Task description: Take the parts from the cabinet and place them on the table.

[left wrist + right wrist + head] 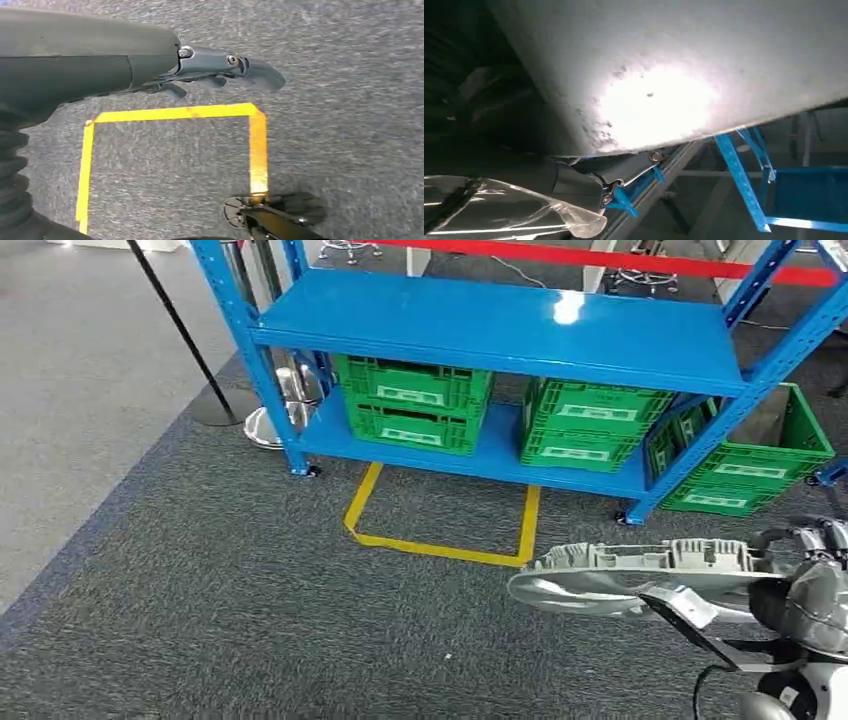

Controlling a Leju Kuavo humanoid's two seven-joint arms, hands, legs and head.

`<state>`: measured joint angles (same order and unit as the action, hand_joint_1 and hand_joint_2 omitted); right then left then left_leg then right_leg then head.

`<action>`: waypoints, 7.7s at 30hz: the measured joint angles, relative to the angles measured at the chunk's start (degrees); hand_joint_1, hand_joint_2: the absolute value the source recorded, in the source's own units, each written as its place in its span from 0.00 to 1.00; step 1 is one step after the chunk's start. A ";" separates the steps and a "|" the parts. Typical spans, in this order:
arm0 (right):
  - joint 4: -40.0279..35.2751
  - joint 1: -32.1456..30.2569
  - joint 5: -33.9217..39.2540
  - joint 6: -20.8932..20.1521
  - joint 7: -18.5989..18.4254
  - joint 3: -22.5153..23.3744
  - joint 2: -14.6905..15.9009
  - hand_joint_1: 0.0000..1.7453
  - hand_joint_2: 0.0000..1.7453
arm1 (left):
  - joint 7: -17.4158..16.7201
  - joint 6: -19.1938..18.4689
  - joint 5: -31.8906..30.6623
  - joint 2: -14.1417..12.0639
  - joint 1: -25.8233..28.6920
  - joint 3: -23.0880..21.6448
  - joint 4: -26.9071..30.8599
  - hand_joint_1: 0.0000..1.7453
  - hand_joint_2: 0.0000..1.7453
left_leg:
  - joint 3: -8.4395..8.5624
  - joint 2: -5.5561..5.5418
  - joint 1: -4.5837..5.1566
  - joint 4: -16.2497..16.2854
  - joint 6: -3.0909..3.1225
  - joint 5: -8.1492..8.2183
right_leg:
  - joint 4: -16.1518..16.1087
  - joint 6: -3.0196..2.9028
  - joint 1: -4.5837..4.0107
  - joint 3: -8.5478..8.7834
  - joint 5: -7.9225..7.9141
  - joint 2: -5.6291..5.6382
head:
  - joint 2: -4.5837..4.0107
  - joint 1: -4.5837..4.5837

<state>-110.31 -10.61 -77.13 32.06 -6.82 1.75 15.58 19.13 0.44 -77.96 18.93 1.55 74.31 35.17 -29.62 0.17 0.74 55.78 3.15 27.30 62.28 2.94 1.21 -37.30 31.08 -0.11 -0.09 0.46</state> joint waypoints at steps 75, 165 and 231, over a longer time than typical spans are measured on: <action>-1.88 -2.00 10.28 -1.14 5.36 1.55 -2.12 1.00 1.00 | -0.39 6.64 -3.26 -8.09 -3.64 1.42 -16.63 0.00 1.00 | -3.94 0.23 -0.03 1.60 -0.17 -2.99 | -6.30 -1.12 -0.56 8.32 -1.68 0.00 | 0.00 -0.15; -5.07 -3.37 29.71 -5.35 15.83 5.68 -4.52 1.00 1.00 | 0.00 5.20 -5.66 -6.81 -3.66 1.81 -14.97 0.00 1.00 | 0.13 -3.00 -0.75 0.36 -1.34 0.17 | -3.92 -0.13 0.41 1.13 -5.78 6.86 | 0.00 -0.20; -13.84 9.27 31.65 3.23 19.82 -3.83 -4.04 1.00 1.00 | 1.07 6.67 -5.53 -7.91 -4.14 1.79 -17.99 0.00 1.00 | -0.47 1.72 -0.60 0.55 -1.16 0.46 | 12.47 0.28 0.04 -6.52 2.05 0.57 | 0.00 -1.29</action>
<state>-124.15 -1.35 -45.48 35.30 13.00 -2.08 11.54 20.20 7.10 -83.49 11.02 -2.59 76.11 17.18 -30.09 1.89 0.14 56.32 1.99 27.76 74.75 3.22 1.25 -43.82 33.12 0.47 -0.09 -0.83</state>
